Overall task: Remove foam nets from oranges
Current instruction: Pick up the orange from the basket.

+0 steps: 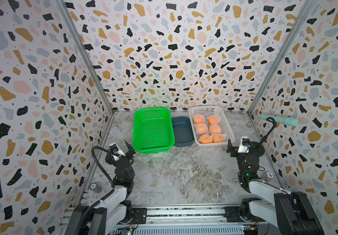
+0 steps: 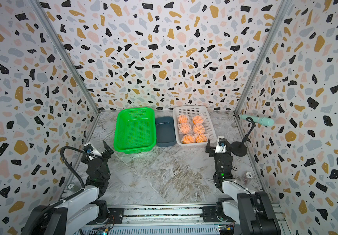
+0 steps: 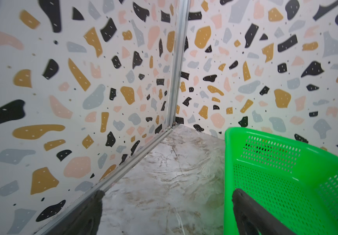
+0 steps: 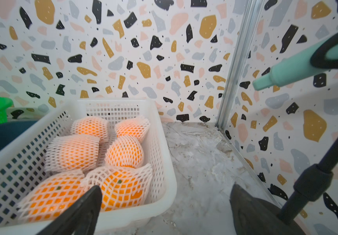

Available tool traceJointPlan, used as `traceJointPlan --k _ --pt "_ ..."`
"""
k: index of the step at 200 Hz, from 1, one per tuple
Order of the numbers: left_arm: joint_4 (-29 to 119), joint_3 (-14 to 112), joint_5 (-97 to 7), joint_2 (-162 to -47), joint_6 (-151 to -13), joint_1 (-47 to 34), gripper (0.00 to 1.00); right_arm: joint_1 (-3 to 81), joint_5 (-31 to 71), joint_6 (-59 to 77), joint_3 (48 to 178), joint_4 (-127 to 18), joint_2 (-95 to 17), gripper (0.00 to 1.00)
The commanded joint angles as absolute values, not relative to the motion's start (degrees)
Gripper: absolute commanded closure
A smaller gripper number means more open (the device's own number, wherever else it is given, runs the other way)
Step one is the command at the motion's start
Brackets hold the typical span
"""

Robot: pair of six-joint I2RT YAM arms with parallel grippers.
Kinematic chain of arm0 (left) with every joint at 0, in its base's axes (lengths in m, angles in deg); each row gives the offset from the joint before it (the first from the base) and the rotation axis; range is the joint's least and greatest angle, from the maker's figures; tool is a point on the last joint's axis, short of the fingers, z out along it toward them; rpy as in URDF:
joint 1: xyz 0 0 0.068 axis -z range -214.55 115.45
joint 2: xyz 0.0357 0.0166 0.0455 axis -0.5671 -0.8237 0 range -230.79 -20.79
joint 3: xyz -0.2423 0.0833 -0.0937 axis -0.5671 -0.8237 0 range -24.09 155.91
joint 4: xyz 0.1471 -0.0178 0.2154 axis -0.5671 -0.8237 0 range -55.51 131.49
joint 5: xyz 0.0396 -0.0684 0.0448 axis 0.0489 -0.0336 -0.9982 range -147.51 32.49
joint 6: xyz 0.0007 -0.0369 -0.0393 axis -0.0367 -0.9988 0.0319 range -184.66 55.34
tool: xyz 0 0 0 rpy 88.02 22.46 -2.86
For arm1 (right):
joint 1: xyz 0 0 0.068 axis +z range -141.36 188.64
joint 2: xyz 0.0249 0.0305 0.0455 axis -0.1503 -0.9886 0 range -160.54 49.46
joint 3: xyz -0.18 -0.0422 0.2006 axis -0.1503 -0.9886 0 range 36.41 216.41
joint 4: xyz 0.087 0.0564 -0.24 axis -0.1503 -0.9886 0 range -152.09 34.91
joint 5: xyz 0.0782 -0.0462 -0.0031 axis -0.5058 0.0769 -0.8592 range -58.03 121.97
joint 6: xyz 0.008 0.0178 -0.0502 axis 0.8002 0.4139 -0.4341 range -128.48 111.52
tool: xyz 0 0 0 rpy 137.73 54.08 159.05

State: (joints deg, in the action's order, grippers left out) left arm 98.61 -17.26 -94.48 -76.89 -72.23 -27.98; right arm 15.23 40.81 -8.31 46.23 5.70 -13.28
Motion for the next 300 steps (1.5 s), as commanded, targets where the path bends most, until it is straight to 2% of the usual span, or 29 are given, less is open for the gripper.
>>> traceJointPlan --k 1,43,96,136,168,193,247,300 --pt "96.12 -18.17 -99.63 -71.75 -73.39 -27.69 0.0 16.03 42.41 -6.74 46.88 -0.82 -8.85 0.01" --pt "77.18 -9.3 -95.51 -66.31 -80.82 -27.6 0.01 16.45 41.54 -3.79 56.39 -22.94 -3.15 0.01" --pt "56.33 6.78 -87.51 -66.39 -87.33 -26.38 0.01 19.19 36.32 -1.28 66.99 -38.18 -0.74 0.01" --pt "55.07 9.01 -76.75 -65.27 -93.45 -24.85 0.01 20.15 32.24 2.43 79.21 -49.76 -10.13 0.01" --pt "50.75 12.07 -73.18 -66.33 -96.03 -23.22 0.01 20.93 30.13 2.86 90.54 -60.93 -20.17 0.03" --pt "46.86 14.53 -72.73 -67.75 -95.95 -21.4 0.01 21.3 28.21 2.78 97.45 -66.77 -27.15 0.0" --pt "45.34 15.41 -72.04 -69.13 -98.2 -18.68 0.0 21.3 25.38 4.55 108.71 -70.75 -42.43 0.01" --pt "43.39 15.26 -72.6 -68.94 -97.38 -17.17 0.01 21.22 27.63 0.35 122.76 -78.2 -56.81 0.01"
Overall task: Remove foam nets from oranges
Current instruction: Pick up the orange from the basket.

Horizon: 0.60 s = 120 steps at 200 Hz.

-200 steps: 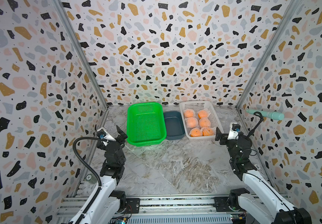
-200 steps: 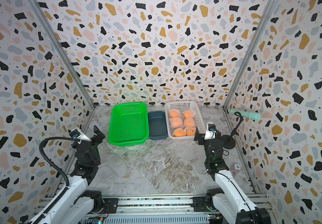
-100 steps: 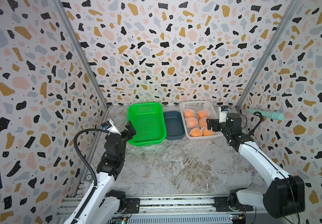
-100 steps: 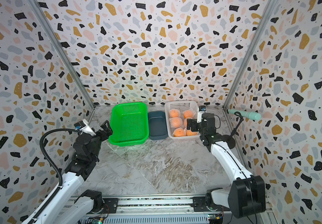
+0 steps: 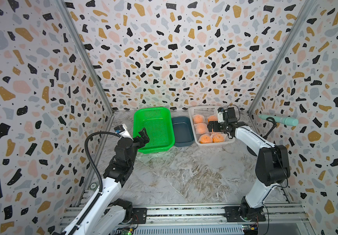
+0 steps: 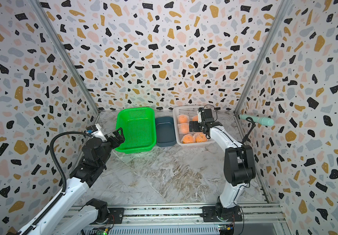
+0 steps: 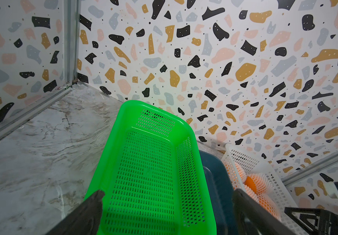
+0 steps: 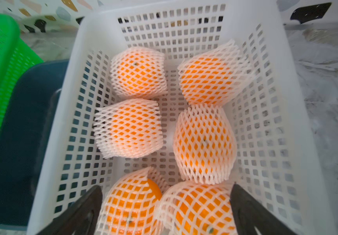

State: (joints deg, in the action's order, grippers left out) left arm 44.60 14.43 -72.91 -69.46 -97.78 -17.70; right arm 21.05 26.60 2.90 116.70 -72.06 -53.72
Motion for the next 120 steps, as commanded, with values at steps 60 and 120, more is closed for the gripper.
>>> traceJointPlan --k 60,120 --pt "42.72 14.58 -73.05 -67.84 -97.09 -17.08 0.01 19.75 30.6 -1.98 129.89 -82.4 -63.62 0.01" --pt "42.89 14.66 -73.09 -67.94 -97.18 -16.97 0.01 17.64 29.13 -3.25 133.11 -84.13 -67.21 0.01"
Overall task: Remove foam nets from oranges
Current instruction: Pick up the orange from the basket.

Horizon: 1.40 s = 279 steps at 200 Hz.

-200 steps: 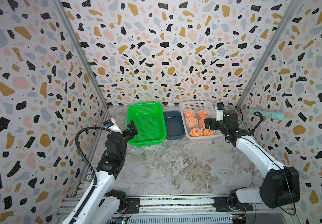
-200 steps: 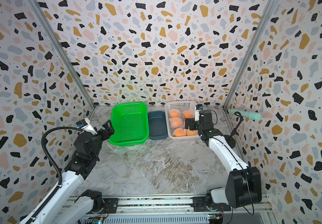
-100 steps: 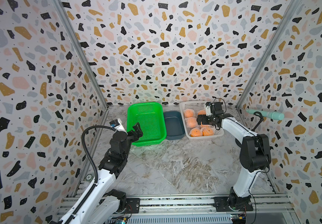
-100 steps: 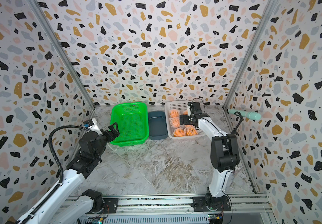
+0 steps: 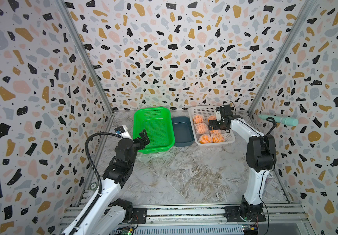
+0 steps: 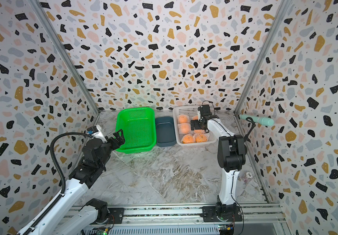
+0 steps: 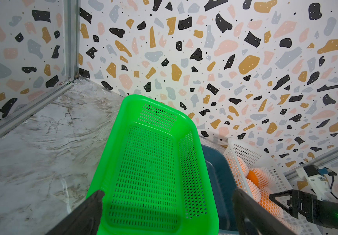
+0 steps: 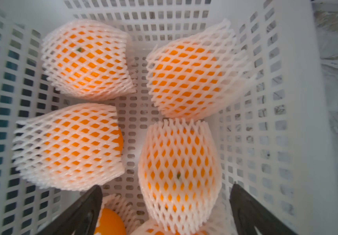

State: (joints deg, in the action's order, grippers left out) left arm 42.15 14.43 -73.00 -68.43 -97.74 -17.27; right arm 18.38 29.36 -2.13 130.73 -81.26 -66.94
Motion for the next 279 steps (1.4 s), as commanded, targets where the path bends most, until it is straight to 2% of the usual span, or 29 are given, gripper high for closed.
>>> traceJointPlan --k 1,67,249,279 --pt "42.89 14.62 -73.08 -67.92 -97.22 -16.97 0.0 17.63 29.1 -3.27 133.14 -84.11 -67.28 0.01" --pt "43.8 13.97 -72.46 -68.26 -98.12 -16.8 0.01 17.26 27.84 -3.65 135.79 -84.36 -70.65 0.01" --pt "43.81 13.68 -71.58 -68.18 -98.1 -15.74 0.01 18.76 34.4 -0.66 136.33 -82.39 -74.82 0.0" --pt "43.84 13.69 -71.58 -68.17 -98.06 -15.75 0.01 18.82 34.85 -0.59 137.05 -82.41 -75.26 0.06"
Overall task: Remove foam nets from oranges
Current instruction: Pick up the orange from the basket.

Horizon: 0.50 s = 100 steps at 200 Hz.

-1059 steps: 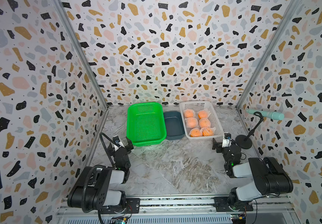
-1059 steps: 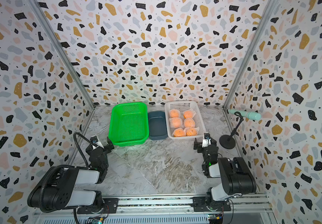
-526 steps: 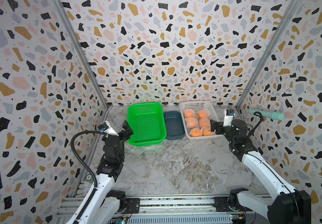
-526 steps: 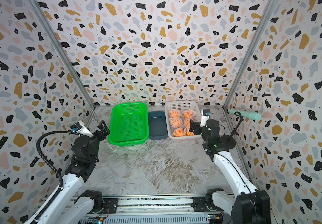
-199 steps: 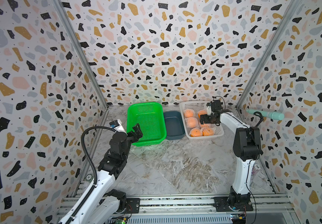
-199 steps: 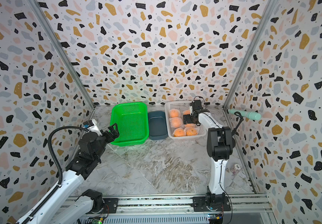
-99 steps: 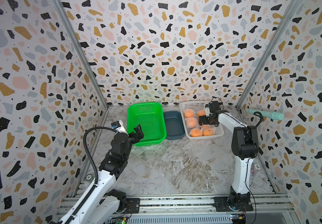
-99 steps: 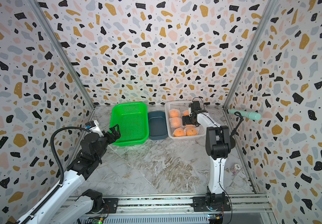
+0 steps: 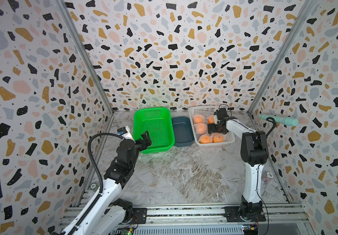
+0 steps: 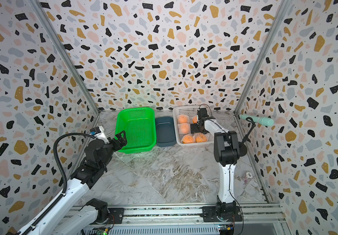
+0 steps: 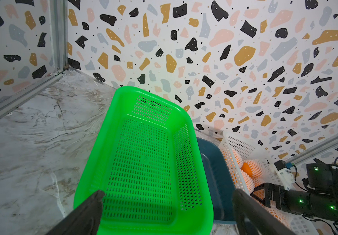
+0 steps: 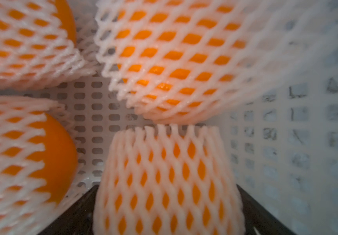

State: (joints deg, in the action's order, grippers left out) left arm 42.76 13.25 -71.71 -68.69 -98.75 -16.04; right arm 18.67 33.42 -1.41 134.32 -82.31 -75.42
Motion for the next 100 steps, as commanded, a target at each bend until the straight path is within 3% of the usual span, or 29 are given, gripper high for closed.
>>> traceJointPlan --k 1,100 --pt "43.85 13.69 -71.58 -68.17 -98.06 -15.75 0.0 18.83 34.82 -0.58 137.09 -82.42 -75.26 0.06" --pt "44.03 13.61 -71.22 -68.13 -98.23 -15.56 0.0 18.77 34.16 -0.83 138.27 -83.17 -74.58 0.13"
